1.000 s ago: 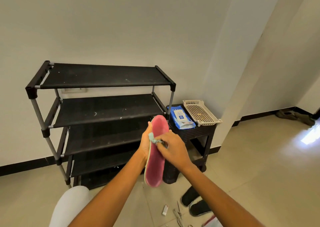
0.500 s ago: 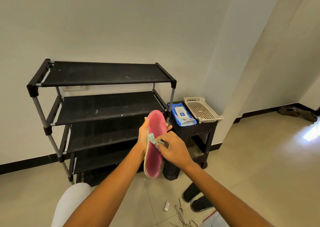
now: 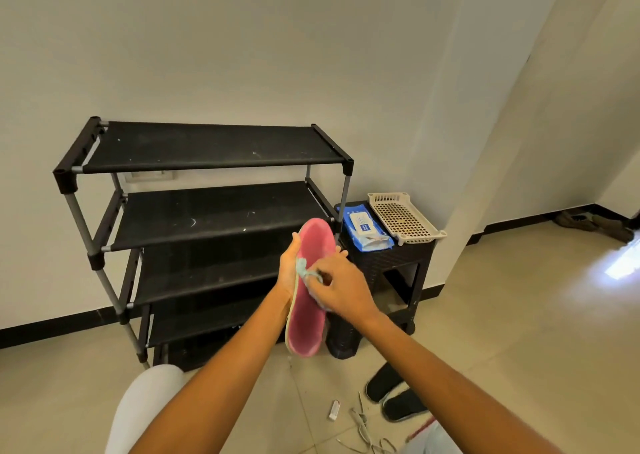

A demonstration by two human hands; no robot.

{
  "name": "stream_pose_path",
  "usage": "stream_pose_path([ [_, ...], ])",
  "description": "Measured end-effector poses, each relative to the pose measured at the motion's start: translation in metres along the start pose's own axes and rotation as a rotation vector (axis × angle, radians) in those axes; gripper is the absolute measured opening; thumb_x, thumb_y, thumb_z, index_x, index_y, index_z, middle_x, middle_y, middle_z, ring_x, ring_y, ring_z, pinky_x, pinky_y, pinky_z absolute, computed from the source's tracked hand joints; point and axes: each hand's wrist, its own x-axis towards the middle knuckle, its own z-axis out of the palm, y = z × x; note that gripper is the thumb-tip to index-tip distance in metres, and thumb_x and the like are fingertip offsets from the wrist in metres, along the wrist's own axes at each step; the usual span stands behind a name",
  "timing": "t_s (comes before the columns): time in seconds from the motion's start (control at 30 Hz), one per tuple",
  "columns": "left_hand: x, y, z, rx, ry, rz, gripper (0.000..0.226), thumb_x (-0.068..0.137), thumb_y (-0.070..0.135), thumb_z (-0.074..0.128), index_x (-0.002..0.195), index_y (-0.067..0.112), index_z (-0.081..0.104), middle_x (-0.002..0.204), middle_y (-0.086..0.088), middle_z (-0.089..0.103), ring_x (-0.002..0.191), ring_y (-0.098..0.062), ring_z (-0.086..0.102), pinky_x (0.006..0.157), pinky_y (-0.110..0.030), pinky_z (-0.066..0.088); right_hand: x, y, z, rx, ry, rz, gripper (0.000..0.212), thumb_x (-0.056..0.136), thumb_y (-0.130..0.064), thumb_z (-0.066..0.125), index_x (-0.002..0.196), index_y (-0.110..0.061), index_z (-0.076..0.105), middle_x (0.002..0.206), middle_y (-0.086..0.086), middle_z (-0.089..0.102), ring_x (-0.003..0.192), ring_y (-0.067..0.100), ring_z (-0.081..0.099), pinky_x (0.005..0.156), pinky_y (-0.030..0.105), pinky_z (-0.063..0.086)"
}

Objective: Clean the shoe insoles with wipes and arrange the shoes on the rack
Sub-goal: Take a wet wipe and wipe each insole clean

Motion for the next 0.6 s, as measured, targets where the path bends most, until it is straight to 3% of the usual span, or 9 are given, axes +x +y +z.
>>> stream_pose_path([
  [0.07,-0.002,-0.001,0.0,-0.019,-0.005,-0.033,0.077,0.089,0.066,0.031,0.122,0.001,0.054,0.101,-0.017,0.067,0.095,-0.028,0.065,0.09,-0.04,0.05,-0.007,-0.002,-0.001,-0.024,-0.03,-0.085,0.019,0.081,-0.028,0.06,0.067,-0.015,0.056,0.066,-0.002,0.056,0.063,0.01,0.047,0.057,0.025,0.041],
  [0.1,-0.001,-0.001,0.001,-0.01,-0.018,-0.028,0.073,0.088,0.065,0.034,0.117,0.002,0.057,0.096,-0.015,0.067,0.091,-0.026,0.065,0.087,-0.039,0.05,-0.002,0.002,-0.001,-0.043,0.006,-0.084,0.017,0.081,-0.027,0.061,0.07,-0.015,0.056,0.067,-0.002,0.055,0.064,0.011,0.048,0.057,0.026,0.042],
  [0.17,-0.004,-0.004,0.007,0.0,-0.062,-0.005,0.06,0.09,0.057,0.037,0.107,0.005,0.062,0.088,-0.012,0.068,0.082,-0.022,0.067,0.077,-0.034,0.056,0.019,0.011,-0.001,-0.025,0.143,0.069,0.012,0.087,-0.028,0.059,0.086,-0.016,0.06,0.078,-0.002,0.057,0.073,0.012,0.052,0.064,0.027,0.047],
  [0.23,-0.01,-0.008,0.017,-0.025,-0.07,0.026,0.056,0.092,0.051,0.036,0.121,0.007,0.057,0.104,-0.014,0.067,0.094,-0.023,0.067,0.081,-0.035,0.056,0.043,0.022,-0.006,0.017,0.268,0.276,0.02,0.093,-0.03,0.054,0.107,-0.017,0.061,0.095,0.003,0.062,0.089,0.014,0.057,0.076,0.031,0.052],
  [0.3,-0.012,-0.012,0.024,-0.021,-0.096,0.039,0.061,0.087,0.05,0.04,0.13,0.008,0.049,0.115,-0.015,0.061,0.105,-0.024,0.062,0.087,-0.037,0.053,0.054,0.03,-0.006,-0.083,0.267,0.308,0.027,0.096,-0.029,0.049,0.114,-0.016,0.062,0.103,0.006,0.063,0.097,0.017,0.057,0.082,0.033,0.051],
  [0.4,-0.014,-0.006,0.021,0.0,-0.05,0.038,0.054,0.092,0.051,0.033,0.11,0.006,0.057,0.097,-0.013,0.062,0.092,-0.021,0.063,0.075,-0.03,0.056,0.038,0.018,0.009,-0.116,0.143,0.17,0.023,0.095,-0.027,0.048,0.103,-0.016,0.067,0.099,0.001,0.06,0.091,0.01,0.054,0.079,0.021,0.045],
  [0.47,-0.009,-0.004,0.01,0.041,-0.064,0.019,0.066,0.093,0.059,0.024,0.102,0.005,0.059,0.09,-0.014,0.064,0.083,-0.022,0.065,0.07,-0.029,0.058,0.018,0.007,0.017,-0.006,0.103,0.111,0.018,0.092,-0.024,0.053,0.095,-0.017,0.069,0.091,-0.004,0.06,0.083,0.007,0.053,0.074,0.012,0.038],
  [0.6,-0.007,-0.006,-0.002,0.106,-0.011,-0.008,0.072,0.094,0.061,0.014,0.097,0.005,0.061,0.073,-0.009,0.07,0.068,-0.017,0.069,0.063,-0.027,0.058,0.005,0.014,0.006,0.084,0.049,0.017,0.018,0.086,-0.026,0.062,0.073,-0.015,0.07,0.074,-0.004,0.065,0.073,0.008,0.055,0.069,0.022,0.045],
])
